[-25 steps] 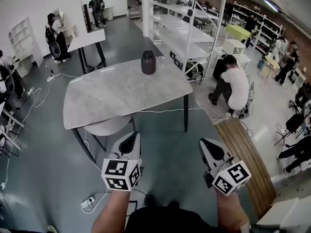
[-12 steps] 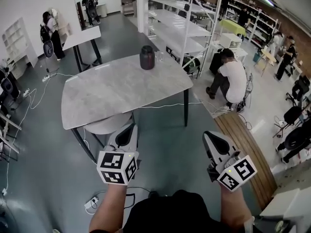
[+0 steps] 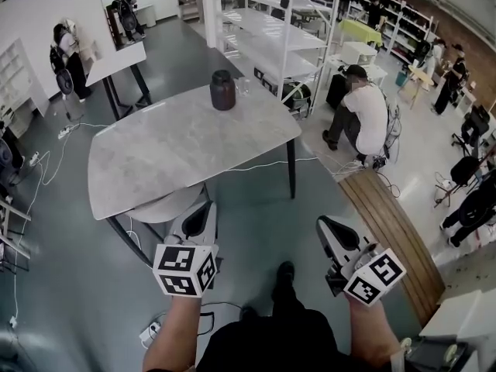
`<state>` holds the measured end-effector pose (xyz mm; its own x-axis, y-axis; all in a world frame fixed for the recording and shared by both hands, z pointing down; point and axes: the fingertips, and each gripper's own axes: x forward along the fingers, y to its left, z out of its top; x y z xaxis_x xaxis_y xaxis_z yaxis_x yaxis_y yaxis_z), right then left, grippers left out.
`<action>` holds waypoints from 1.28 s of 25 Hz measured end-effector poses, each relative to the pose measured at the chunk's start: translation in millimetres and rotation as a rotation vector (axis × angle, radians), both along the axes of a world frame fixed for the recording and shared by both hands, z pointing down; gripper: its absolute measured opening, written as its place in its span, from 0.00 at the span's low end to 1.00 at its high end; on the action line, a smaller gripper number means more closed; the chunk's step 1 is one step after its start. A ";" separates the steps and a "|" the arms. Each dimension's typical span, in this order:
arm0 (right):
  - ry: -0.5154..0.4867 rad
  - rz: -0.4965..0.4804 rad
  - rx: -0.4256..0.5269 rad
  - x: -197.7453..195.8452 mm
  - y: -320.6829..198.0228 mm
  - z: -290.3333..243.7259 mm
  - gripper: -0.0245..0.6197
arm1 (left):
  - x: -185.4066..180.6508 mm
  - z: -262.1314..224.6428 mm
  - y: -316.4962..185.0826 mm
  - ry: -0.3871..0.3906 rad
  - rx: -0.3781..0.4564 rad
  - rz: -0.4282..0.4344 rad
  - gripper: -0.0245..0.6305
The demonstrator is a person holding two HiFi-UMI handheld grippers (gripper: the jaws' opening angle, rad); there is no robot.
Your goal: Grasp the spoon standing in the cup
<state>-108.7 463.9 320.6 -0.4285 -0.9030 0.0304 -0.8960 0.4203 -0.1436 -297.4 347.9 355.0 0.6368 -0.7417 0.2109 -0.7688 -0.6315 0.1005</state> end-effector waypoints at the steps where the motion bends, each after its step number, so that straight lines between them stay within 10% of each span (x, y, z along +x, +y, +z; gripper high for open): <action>1: -0.005 0.001 -0.007 6.4 -7.3 2.2 0.03 | 7.3 1.0 -6.3 -0.006 -0.003 0.005 0.05; 17: -0.112 -0.057 -0.051 132.9 -178.5 23.0 0.03 | 135.9 0.3 -152.8 -0.085 -0.019 -0.011 0.05; 32: -0.094 -0.086 -0.102 214.3 -229.2 39.3 0.03 | 224.3 9.6 -222.9 -0.059 -0.035 -0.029 0.05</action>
<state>105.7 234.8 359.9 -0.5097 -0.8569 0.0764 -0.8377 0.4741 -0.2713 -73.1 125.1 364.6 0.6005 -0.7514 0.2733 -0.7922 -0.6056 0.0757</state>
